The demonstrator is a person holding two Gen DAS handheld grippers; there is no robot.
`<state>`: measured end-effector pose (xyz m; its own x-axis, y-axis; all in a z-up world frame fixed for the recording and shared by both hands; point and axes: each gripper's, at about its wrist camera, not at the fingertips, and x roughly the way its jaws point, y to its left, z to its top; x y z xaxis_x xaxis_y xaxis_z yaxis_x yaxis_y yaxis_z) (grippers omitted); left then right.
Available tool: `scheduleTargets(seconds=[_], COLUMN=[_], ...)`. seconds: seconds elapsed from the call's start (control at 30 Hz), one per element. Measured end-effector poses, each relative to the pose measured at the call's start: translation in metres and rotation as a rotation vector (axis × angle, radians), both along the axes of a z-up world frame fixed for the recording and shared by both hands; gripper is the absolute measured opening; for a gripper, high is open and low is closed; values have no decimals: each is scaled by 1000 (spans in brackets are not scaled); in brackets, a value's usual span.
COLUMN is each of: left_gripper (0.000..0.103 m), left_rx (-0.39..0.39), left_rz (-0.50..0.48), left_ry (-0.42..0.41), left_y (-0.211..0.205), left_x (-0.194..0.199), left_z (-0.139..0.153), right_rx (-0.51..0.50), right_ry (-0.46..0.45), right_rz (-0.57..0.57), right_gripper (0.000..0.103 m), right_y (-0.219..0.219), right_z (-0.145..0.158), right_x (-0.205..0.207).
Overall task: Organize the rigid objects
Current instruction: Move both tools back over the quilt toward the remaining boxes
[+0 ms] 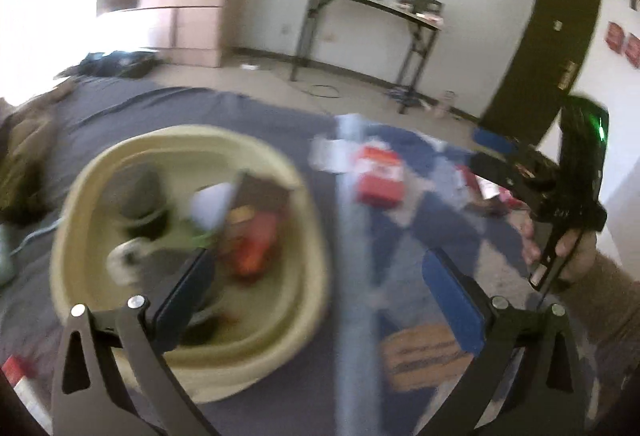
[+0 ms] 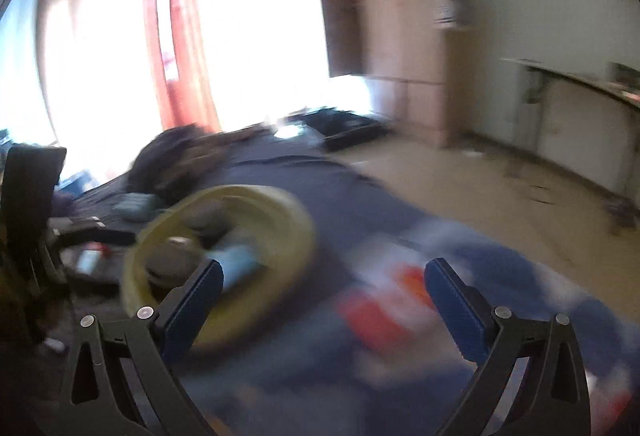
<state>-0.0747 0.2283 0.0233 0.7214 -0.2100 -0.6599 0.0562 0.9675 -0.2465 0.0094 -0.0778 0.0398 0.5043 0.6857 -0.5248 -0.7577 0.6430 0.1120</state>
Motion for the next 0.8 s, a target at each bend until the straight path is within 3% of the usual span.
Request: scheduleTargets(seconds=[0.13,0.2,0.37,0.53,0.7,0.8], left_gripper=[103,103,103,103,103,103], left_rx=[-22,11,68,-16,6,13], left_rz=[-120,-158,-241,-349,-414,-407], left_ry=[21,37,110,178,126,133], left_y=[-55,-81,-136,-187,-236,-252], left_x=[43,65,114,137,148,164], left_z=[1,-4,-20,-32,-33,-34], right_rx=[-38,-53,-45,-101,-88,-123], right_ry=[22,54,138,172,196,166], right_rz=[-282,-396,-562,-618,-629,-638], right_gripper=[103,103,103,103,103,103], right_y=[-121,-167,-240,-253,-252,-247], right_z=[-9,-17,-43,-57,-54,-58], right_x=[0,0,2,8,29,36])
